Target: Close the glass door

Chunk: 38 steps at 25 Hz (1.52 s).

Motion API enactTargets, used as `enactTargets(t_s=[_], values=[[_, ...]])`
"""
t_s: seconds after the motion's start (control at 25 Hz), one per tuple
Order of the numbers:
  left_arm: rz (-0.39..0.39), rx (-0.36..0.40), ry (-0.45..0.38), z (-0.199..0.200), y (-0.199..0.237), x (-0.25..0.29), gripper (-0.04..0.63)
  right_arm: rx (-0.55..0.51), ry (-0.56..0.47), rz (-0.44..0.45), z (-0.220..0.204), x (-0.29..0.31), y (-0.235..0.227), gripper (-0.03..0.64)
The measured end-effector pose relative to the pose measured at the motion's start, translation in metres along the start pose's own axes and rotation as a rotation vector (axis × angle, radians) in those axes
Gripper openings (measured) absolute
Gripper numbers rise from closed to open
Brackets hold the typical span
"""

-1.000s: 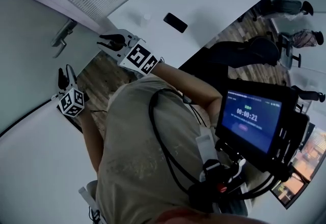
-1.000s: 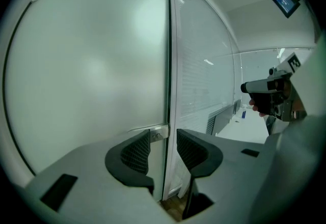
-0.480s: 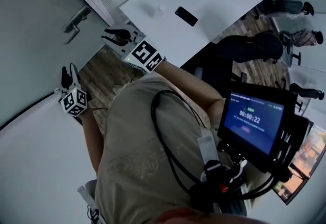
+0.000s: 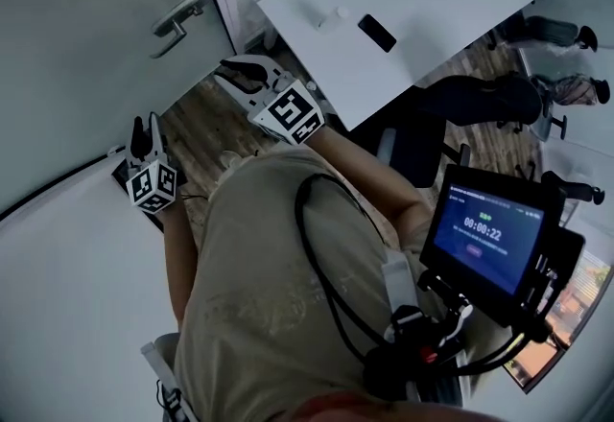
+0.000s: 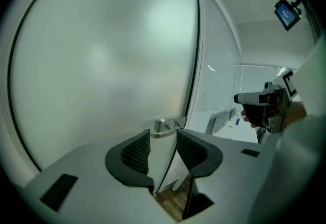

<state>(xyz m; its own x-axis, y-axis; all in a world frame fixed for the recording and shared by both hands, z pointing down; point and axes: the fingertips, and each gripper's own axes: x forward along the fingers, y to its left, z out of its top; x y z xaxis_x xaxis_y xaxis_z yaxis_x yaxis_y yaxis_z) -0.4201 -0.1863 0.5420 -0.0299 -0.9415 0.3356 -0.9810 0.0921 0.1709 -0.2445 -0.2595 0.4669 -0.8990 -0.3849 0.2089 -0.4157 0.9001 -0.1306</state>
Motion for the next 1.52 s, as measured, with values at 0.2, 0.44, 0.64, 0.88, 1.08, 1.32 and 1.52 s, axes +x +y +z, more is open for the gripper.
enactTargets(t_s=[0.2, 0.44, 0.64, 0.88, 1.08, 1.32, 1.52], values=[[-0.016, -0.028, 0.007, -0.011, -0.008, -0.001, 0.178, -0.014, 0.023, -0.001, -0.013, -0.003, 0.003, 0.072], [-0.007, -0.049, 0.007, -0.022, -0.006, -0.005, 0.178, -0.046, 0.044, 0.024, -0.03, 0.001, 0.015, 0.072], [0.012, -0.061, 0.01, -0.03, 0.0, -0.006, 0.178, -0.066, 0.05, 0.053, -0.038, 0.008, 0.023, 0.072], [0.021, -0.066, 0.016, -0.039, 0.003, -0.005, 0.178, -0.08, 0.053, 0.052, -0.043, 0.014, 0.02, 0.072], [0.022, -0.075, 0.031, -0.048, 0.003, -0.005, 0.178, -0.083, 0.066, 0.059, -0.048, 0.016, 0.022, 0.072], [0.015, -0.076, 0.04, -0.053, -0.003, -0.006, 0.178, -0.079, 0.07, 0.061, -0.051, 0.014, 0.023, 0.072], [0.009, -0.072, 0.044, -0.054, -0.007, -0.008, 0.178, -0.07, 0.068, 0.054, -0.051, 0.011, 0.023, 0.072]])
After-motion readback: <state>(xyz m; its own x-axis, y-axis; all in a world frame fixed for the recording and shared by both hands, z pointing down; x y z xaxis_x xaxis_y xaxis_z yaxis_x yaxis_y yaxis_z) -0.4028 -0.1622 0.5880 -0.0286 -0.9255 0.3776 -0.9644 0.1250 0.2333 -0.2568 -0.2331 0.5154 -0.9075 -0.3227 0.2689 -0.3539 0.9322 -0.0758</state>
